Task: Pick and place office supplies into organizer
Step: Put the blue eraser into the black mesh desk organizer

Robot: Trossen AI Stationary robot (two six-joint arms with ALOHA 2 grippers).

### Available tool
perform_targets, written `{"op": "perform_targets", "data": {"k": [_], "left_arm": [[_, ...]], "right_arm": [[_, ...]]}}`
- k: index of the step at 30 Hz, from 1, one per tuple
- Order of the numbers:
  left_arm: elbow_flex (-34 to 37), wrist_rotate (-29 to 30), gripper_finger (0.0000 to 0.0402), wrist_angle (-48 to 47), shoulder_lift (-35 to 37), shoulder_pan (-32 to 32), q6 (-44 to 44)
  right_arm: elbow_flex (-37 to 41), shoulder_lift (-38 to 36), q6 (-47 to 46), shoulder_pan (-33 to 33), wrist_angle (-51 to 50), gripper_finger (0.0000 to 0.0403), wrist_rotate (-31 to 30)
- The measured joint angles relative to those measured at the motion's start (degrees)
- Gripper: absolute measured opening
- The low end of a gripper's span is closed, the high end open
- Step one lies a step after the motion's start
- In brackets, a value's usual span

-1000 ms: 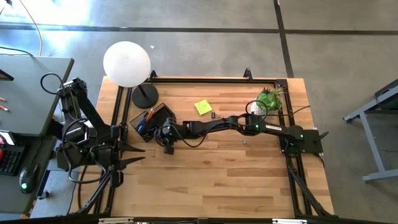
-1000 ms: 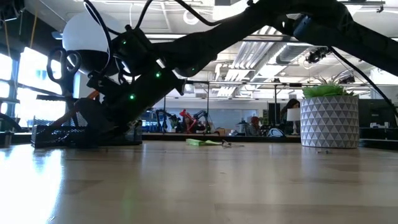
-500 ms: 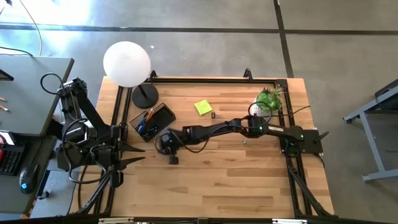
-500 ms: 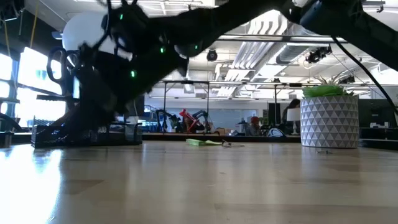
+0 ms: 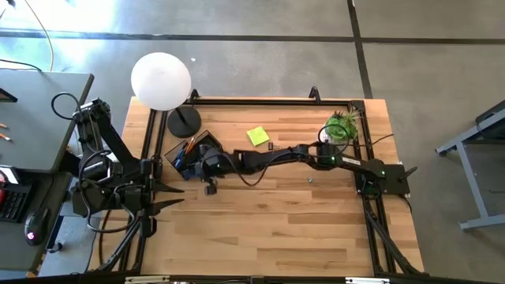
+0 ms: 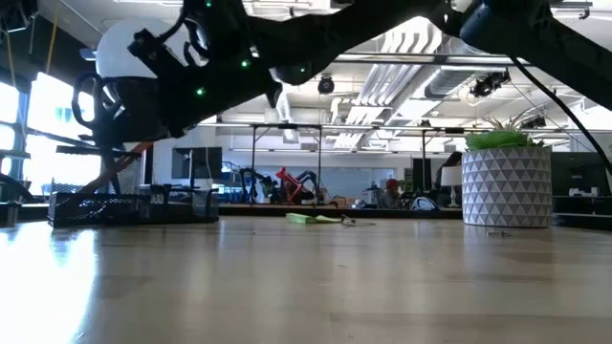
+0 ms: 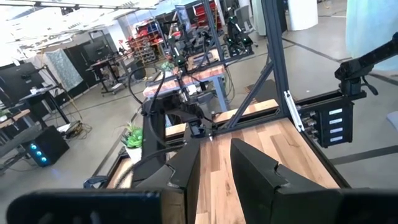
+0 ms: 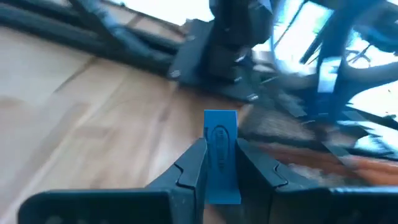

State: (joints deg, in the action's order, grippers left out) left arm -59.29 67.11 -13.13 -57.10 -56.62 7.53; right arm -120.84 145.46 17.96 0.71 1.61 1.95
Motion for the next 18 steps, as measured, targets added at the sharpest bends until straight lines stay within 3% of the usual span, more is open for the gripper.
{"op": "perform_targets", "data": {"k": [18], "left_arm": [[0.00, 0.02, 0.0079, 0.09, 0.00, 0.00, 0.39]], "right_arm": [[-0.20, 2.33, 0.54, -3.62, 8.10, 0.0064, 4.66]]}}
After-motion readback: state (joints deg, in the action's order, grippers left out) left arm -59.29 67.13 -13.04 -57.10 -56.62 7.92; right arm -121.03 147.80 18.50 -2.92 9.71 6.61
